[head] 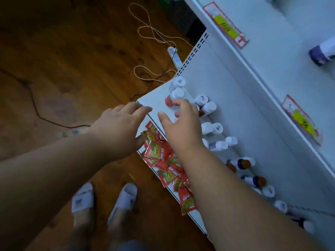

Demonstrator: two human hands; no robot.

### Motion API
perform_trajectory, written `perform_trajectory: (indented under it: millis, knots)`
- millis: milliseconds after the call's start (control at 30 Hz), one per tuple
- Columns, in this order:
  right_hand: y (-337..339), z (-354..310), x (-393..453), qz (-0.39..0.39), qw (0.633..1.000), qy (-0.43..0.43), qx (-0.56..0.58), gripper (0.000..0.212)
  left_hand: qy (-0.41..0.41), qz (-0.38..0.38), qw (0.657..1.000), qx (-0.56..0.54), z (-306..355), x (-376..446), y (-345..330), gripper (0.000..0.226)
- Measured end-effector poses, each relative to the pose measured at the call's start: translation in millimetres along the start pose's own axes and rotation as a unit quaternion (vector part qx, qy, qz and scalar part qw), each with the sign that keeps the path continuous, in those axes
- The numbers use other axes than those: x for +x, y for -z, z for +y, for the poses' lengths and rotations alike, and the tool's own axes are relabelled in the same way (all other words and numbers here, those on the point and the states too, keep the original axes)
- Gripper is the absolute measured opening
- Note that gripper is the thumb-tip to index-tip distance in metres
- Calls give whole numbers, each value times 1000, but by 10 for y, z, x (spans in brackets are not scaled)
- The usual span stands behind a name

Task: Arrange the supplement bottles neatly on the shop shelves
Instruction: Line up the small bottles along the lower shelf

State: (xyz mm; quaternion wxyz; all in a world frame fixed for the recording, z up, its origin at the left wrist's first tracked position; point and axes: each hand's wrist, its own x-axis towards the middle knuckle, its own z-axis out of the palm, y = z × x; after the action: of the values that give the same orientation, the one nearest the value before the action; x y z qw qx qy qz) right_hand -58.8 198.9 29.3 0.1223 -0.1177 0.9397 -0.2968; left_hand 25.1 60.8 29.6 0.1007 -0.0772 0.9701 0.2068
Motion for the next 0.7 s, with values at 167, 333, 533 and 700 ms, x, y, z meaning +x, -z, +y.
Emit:
perform_trajectory:
  millis: [167, 333, 533, 700]
  knots:
    - [-566, 354, 941, 33, 998, -49, -10, 42, -9, 28, 998, -52, -508, 832, -559, 74]
    - [-1060, 796, 1659, 43, 996, -72, -39, 72, -5, 66, 993, -100, -643, 1514, -1167, 75]
    - [-1388, 1272, 2272, 49, 988, -141, -31, 68, -20, 40, 990, -133, -619, 2066, -1752, 72]
    - [-1607, 1386, 2530, 129, 988, -84, 0, 47, 19, 48, 982, -184, -778, 2296, -1952, 66]
